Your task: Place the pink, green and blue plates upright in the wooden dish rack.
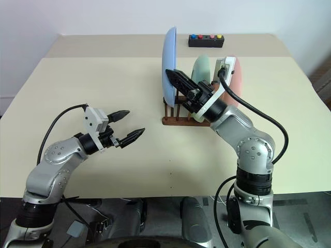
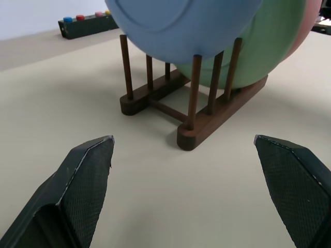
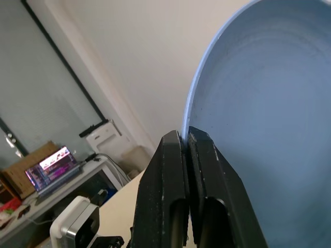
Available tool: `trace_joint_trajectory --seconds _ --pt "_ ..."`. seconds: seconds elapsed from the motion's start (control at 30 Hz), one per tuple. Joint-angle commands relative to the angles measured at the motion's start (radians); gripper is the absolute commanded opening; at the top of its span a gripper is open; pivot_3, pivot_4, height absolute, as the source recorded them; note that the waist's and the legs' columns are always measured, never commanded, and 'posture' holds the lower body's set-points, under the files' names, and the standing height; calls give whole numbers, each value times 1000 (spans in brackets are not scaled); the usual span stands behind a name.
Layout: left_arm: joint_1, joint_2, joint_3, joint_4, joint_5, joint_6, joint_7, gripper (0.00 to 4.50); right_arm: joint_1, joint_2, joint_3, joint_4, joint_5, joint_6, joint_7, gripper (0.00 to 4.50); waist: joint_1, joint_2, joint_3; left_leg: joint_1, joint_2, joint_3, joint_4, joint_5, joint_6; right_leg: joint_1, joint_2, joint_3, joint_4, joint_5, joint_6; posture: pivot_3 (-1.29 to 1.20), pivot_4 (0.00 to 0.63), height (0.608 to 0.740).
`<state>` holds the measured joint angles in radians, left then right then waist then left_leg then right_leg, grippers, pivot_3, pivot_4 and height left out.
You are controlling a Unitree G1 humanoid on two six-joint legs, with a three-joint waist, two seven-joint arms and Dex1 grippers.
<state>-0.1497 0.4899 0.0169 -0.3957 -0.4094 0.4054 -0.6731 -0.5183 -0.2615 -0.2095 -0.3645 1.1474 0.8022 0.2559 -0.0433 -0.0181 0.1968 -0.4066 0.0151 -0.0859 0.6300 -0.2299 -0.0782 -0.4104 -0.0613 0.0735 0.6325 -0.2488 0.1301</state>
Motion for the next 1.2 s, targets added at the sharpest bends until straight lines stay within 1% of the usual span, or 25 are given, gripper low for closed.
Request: trace_joint_trajectory --seconds 0.03,0.23,0.27,0.3,0.37,0.53,0.63,0.73,1.1,1.2 --pt "5 5 6 -39 -6 -5 3 4450 -3 -10 -27 -6 47 -1 -15 0 0 0 0 0 0 0 0 0 0 0 0 0 0 0 0 0 150 730" --pt "0 5 5 -37 -5 -6 4 4450 8 -6 -6 -4 46 3 -23 0 0 0 0 0 0 0 0 0 0 0 0 0 0 0 0 0 150 730" --pt "-1 5 5 -35 -4 -6 4 4500 9 -3 -3 -2 43 1 -24 585 0 0 0 0 0 0 0 0 0 0 0 0 0 0 0 0 150 730" --pt "-1 5 5 -35 -4 -7 4 4500 9 -1 -1 -1 41 -1 -25 887 0 0 0 0 0 0 0 0 0 0 0 0 0 0 0 0 150 730" --pt "-2 5 5 -33 -3 -7 4 4500 9 0 1 -1 37 -2 -26 1786 0 0 0 0 0 0 0 0 0 0 0 0 0 0 0 0 150 730" --pt "-3 4 4 -33 -3 -6 5 4500 3 -11 4 -11 25 -8 -26 4312 0 0 0 0 0 0 0 0 0 0 0 0 0 0 0 0 150 730" --pt "-1 3 4 -33 -4 -6 5 4500 -6 -33 11 -31 10 -6 -14 4312 0 0 0 0 0 0 0 0 0 0 0 0 0 -1 -1 0 150 730" --pt "-1 2 3 -33 -5 -6 6 4500 -16 -85 39 -57 -51 -14 18 4312 1 0 0 0 0 0 0 0 0 0 0 0 0 -1 -2 0 150 730" --pt "-5 -5 -4 -29 -1 -10 7 4500 -63 -192 72 -80 -185 -63 127 4312 1 0 0 0 0 0 0 0 0 0 0 0 -1 -2 -3 0 150 730" --pt "-8 -8 -7 -23 4 -15 9 4500 -63 -271 82 -113 -295 -134 203 4312 2 0 0 -1 0 0 0 0 0 0 0 0 -2 -2 -2 0 150 730"
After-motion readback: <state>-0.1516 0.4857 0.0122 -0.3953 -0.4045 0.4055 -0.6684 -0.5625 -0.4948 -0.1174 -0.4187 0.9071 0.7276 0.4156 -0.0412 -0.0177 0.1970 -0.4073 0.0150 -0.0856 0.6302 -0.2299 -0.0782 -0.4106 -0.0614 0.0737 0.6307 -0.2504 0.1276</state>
